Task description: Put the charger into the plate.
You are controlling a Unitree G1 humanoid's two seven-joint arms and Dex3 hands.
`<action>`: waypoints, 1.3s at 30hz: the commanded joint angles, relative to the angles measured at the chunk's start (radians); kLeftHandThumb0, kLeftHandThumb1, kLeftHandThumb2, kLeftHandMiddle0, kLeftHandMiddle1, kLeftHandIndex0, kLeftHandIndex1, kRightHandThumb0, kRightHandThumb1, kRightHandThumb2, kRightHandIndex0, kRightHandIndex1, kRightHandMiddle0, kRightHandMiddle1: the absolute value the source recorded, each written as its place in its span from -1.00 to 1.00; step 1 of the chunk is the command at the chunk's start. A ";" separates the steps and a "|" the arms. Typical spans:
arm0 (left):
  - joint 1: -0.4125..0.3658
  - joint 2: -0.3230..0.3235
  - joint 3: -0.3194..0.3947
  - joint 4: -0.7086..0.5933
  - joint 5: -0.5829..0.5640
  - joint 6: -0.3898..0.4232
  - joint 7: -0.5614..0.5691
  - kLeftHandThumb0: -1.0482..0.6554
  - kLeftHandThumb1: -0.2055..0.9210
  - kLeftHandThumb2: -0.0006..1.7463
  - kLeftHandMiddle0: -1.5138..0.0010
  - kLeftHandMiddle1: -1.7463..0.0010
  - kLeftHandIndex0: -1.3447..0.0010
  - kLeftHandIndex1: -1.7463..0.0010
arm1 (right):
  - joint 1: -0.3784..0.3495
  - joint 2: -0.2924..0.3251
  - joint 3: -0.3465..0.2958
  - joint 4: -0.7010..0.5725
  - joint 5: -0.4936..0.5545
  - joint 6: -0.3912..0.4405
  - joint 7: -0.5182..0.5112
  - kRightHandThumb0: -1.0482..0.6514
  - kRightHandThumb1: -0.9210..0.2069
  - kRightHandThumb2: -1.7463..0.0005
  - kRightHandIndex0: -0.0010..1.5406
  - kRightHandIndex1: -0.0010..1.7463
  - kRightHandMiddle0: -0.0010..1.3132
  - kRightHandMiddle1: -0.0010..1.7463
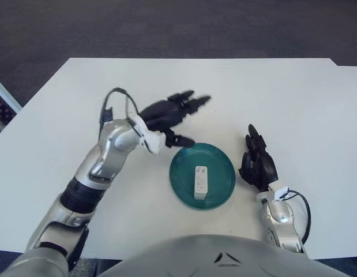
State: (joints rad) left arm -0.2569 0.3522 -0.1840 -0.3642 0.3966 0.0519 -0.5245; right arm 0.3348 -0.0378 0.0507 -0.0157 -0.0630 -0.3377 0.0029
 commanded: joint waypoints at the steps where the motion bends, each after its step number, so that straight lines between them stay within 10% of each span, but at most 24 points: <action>1: 0.128 -0.223 0.136 -0.083 -0.139 0.307 0.139 -1.00 1.00 -0.15 1.00 1.00 0.93 0.97 | 0.039 0.009 0.007 0.037 0.007 0.029 0.005 -1.00 -1.00 -0.07 -1.00 -1.00 -1.00 -0.99; 4: 0.151 -0.575 0.253 -0.183 -0.218 0.571 0.389 -0.97 1.00 -0.12 0.67 0.97 0.88 0.71 | 0.051 0.013 0.012 0.016 0.008 0.032 0.005 -1.00 -1.00 -0.06 -1.00 -1.00 -0.99 -0.99; 7: 0.249 -0.806 0.306 -0.239 -0.292 0.642 0.534 -0.96 1.00 -0.04 0.47 0.96 0.90 0.37 | 0.077 0.015 0.022 -0.038 0.008 0.047 0.010 -1.00 -1.00 -0.06 -1.00 -1.00 -0.99 -0.99; 12: 0.335 -0.929 0.341 -0.263 -0.371 0.646 0.599 -0.99 1.00 0.06 0.56 0.99 0.95 0.26 | 0.094 0.021 0.032 -0.079 0.016 0.061 0.014 -1.00 -1.00 -0.04 -1.00 -1.00 -0.98 -0.99; 21: 0.472 -0.895 0.269 -0.314 -0.530 0.621 0.679 -1.00 1.00 0.11 0.88 1.00 1.00 0.58 | 0.116 0.031 0.053 -0.117 0.020 0.063 0.016 -1.00 -1.00 -0.04 -1.00 -1.00 -0.96 -0.97; 27: 0.631 -0.720 0.242 -0.218 -0.648 0.466 0.577 -1.00 1.00 0.09 0.98 1.00 0.99 0.63 | 0.126 0.039 0.069 -0.135 0.032 0.067 0.024 -1.00 -1.00 -0.05 -1.00 -1.00 -0.96 -0.97; 39: 0.692 -0.572 0.179 -0.172 -0.801 0.360 0.547 -1.00 1.00 0.10 0.94 0.98 0.94 0.59 | 0.124 0.036 0.056 -0.113 0.049 0.070 0.037 -1.00 -1.00 -0.06 -1.00 -1.00 -0.97 -0.97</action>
State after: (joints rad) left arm 0.4395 -0.1499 0.0286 -0.5580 -0.3721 0.4291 0.0269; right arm 0.4492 -0.0042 0.1094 -0.1500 -0.0344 -0.2922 0.0313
